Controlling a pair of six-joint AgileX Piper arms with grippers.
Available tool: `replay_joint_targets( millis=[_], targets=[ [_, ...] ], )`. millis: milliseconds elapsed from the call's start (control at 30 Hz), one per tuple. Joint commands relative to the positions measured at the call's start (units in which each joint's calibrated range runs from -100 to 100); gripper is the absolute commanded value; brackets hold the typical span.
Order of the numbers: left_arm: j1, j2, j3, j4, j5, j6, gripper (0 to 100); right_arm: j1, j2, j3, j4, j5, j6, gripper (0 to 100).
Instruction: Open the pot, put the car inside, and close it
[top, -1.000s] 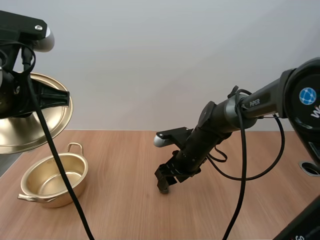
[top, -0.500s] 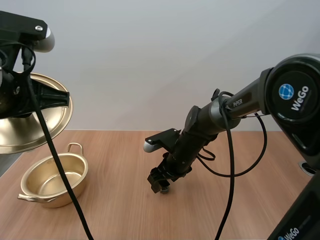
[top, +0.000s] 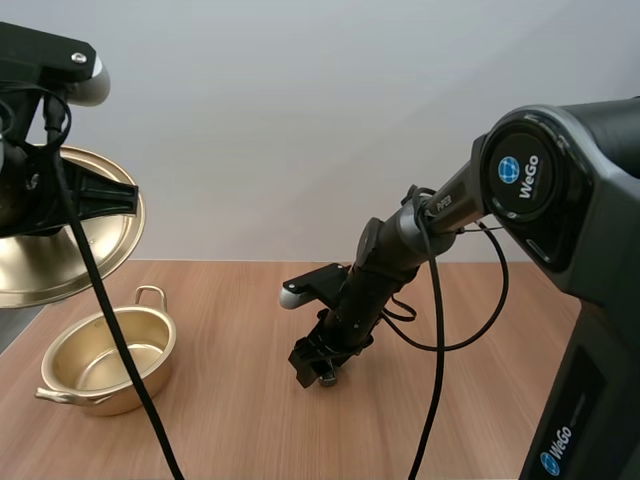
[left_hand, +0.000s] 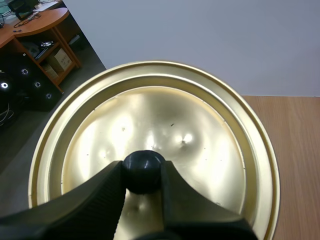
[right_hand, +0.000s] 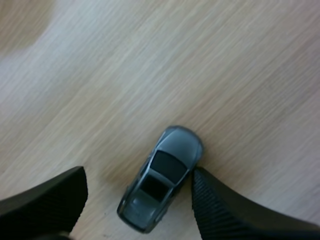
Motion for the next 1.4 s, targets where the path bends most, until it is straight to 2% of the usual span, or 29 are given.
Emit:
replay_joint_targets(
  millis=[0, 33, 167, 300, 400, 533, 633, 833, 1067, 1200, 1367],
  targets=[
    [0.02, 0.0, 0.1, 0.0, 0.1, 0.0, 0, 0.0, 0.5, 0.2, -0.1, 0.6, 0.6, 23],
    [0.02, 0.0, 0.1, 0.0, 0.1, 0.0, 0, 0.0, 0.6, 0.2, -0.1, 0.6, 1.3, 0],
    [0.02, 0.0, 0.1, 0.0, 0.1, 0.1, 0, 0.0, 0.6, 0.2, -1.0, 0.4, 2.0, 0],
    [0.02, -0.3, 0.1, 0.0, 0.1, 0.5, 0, 0.0, -0.5, -1.7, 0.7, 0.8, -0.7, 0],
    [0.02, -1.2, 0.1, 0.0, 0.1, 1.0, 0, 0.0, -2.9, -5.5, 4.6, 3.4, -3.7, 0],
    [0.02, -1.6, 0.1, 0.0, 0.1, 1.0, 0, 0.4, -5.7, -11.0, 14.6, 13.2, -10.8, 0],
    [0.02, -1.6, 0.1, 0.0, 0.1, 1.0, 0, 2.1, -6.4, -14.5, 17.5, 18.9, -13.0, 0],
    [0.02, -1.6, 0.1, 1.0, 0.1, 1.0, 0, 7.0, -6.4, -17.5, 17.8, 18.8, -14.3, 0],
    [0.02, -1.6, 0.1, 3.7, 0.1, 0.6, 0, 12.1, -5.6, -18.0, 16.0, 8.7, -14.8, 0],
    [0.02, -1.8, -0.1, 8.4, 0.1, -0.3, 0, 13.6, -3.3, -20.2, 15.2, 8.5, -14.8, 0],
    [0.02, -2.8, -1.9, 10.4, 0.1, -0.8, 0, 14.7, -0.1, -24.9, 15.3, 8.5, -14.8, 0]
  ],
)
